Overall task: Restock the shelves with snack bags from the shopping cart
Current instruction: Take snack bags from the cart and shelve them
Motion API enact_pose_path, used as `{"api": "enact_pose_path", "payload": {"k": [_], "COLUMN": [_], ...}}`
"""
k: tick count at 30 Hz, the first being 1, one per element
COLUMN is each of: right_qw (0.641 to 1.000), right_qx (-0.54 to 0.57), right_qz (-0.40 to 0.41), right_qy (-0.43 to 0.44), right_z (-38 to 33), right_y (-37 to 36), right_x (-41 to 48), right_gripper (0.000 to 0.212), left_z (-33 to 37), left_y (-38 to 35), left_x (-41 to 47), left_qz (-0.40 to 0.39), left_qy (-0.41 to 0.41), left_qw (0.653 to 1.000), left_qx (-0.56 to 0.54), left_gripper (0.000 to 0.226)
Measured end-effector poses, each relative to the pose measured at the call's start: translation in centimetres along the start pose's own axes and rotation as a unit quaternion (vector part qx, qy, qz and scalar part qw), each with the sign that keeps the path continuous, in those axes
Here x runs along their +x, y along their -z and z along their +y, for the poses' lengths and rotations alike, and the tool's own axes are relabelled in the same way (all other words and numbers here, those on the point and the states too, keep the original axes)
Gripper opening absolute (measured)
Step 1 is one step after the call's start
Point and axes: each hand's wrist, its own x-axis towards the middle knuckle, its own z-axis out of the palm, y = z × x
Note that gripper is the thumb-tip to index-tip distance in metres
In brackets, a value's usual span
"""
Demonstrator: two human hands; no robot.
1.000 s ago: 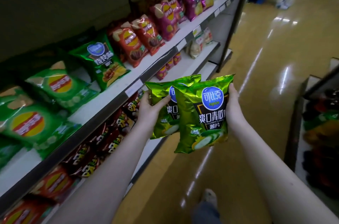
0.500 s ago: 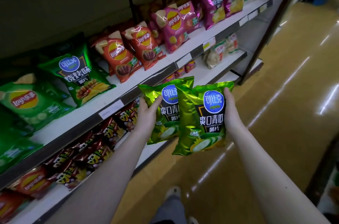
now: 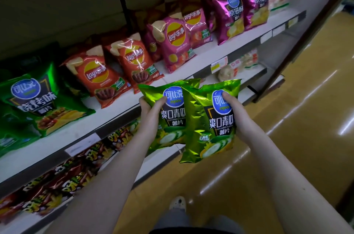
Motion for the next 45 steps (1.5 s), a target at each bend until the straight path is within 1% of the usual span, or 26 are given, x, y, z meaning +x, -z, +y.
{"api": "enact_pose_path", "payload": {"k": [2,3,5,6,7,9,10,11,13,14,17,21,22,23,25,26,27,29,31,33,34,36,38,40,42,45], "right_qw": [1.000,0.999,0.997,0.996,0.995,0.991,0.988,0.987,0.984,0.983,0.981,0.981,0.981,0.980,0.977,0.976,0.975,0.975,0.972,0.970,0.970,0.969,0.967,0.968,0.967,0.967], "right_qx": [-0.018,-0.027,-0.051,-0.063,-0.067,-0.084,-0.098,-0.108,-0.121,-0.121,-0.124,-0.122,-0.119,-0.121,-0.126,-0.127,-0.121,-0.111,-0.107,-0.099,-0.096,-0.083,-0.078,-0.073,-0.072,-0.057], "right_qz": [-0.023,-0.029,-0.050,-0.066,-0.072,-0.090,-0.106,-0.101,-0.113,-0.120,-0.131,-0.141,-0.146,-0.153,-0.171,-0.179,-0.184,-0.189,-0.196,-0.201,-0.198,-0.198,-0.197,-0.182,-0.158,-0.116], "right_qy": [-0.003,-0.006,-0.016,-0.023,-0.031,-0.049,-0.057,-0.059,-0.064,-0.064,-0.072,-0.061,-0.050,-0.039,-0.012,0.003,0.018,0.037,0.067,0.097,0.100,0.125,0.140,0.159,0.185,0.220], "right_z": [-0.6,-0.8,-0.7,-0.4,-0.3,0.6,1.7,1.9,3.6,4.7,7.6,12.0,13.5,14.5,17.0,18.5,19.7,22.0,24.7,26.6,26.6,28.5,29.7,30.1,30.0,29.6], "right_y": [1.1,1.4,2.4,3.0,3.4,4.2,4.7,4.7,5.2,5.4,5.1,4.0,3.5,3.2,2.2,1.5,1.0,-0.2,-1.0,-1.8,-1.8,-2.6,-3.2,-3.6,-4.0,-4.3], "right_x": [1.7,2.1,3.5,4.4,4.9,6.3,7.6,7.7,9.2,10.3,13.2,17.9,19.4,20.4,23.0,24.5,25.8,28.4,31.2,33.8,34.6,36.5,38.2,39.2,39.7,40.7], "right_gripper": [0.049,0.055,0.064,0.066,0.066,0.065,0.069,0.074,0.079,0.075,0.053,0.030,0.023,0.018,0.019,0.022,0.026,0.032,0.023,0.020,0.023,0.029,0.024,0.016,0.021,0.033], "left_z": [-0.3,-0.6,-1.3,-2.0,-2.6,-4.7,-6.1,-6.6,-8.6,-9.6,-12.8,-16.9,-18.2,-19.3,-21.4,-22.7,-23.7,-25.9,-28.5,-30.5,-30.5,-32.7,-34.0,-34.9,-35.7,-36.2], "left_y": [-0.8,-1.1,-1.9,-2.3,-2.7,-3.4,-4.0,-4.0,-4.3,-4.3,-3.3,-1.3,-0.5,0.2,1.6,2.5,3.2,4.6,6.1,7.6,8.1,9.5,10.3,10.7,11.2,11.3], "left_x": [0.4,0.3,-0.3,-0.5,-0.8,-0.7,-0.6,-0.5,0.0,0.5,2.9,6.9,8.3,9.4,11.8,13.1,14.2,16.5,18.7,20.8,21.4,23.1,24.2,25.0,25.4,25.8], "left_qz": [0.018,0.024,0.044,0.058,0.073,0.110,0.137,0.143,0.163,0.165,0.179,0.197,0.201,0.208,0.217,0.222,0.223,0.227,0.226,0.235,0.241,0.262,0.290,0.317,0.329,0.342], "left_qy": [-0.001,0.004,0.012,0.015,0.015,0.009,0.008,0.004,0.004,0.007,0.026,0.014,0.003,0.001,-0.003,-0.014,-0.027,-0.049,-0.083,-0.111,-0.105,-0.126,-0.148,-0.180,-0.204,-0.219], "left_qw": [0.999,0.999,0.998,0.998,0.997,0.994,0.990,0.990,0.987,0.986,0.984,0.980,0.979,0.978,0.976,0.975,0.974,0.971,0.967,0.960,0.958,0.950,0.936,0.920,0.912,0.907], "left_qx": [0.028,0.040,0.042,0.034,0.031,0.023,0.019,0.015,0.009,0.004,0.000,0.011,0.012,0.016,0.020,0.025,0.034,0.054,0.082,0.108,0.111,0.113,0.131,0.144,0.137,0.108], "left_gripper": [0.098,0.111,0.123,0.123,0.117,0.089,0.074,0.064,0.057,0.057,0.058,0.058,0.061,0.070,0.101,0.110,0.113,0.108,0.103,0.110,0.115,0.122,0.128,0.122,0.107,0.097]}}
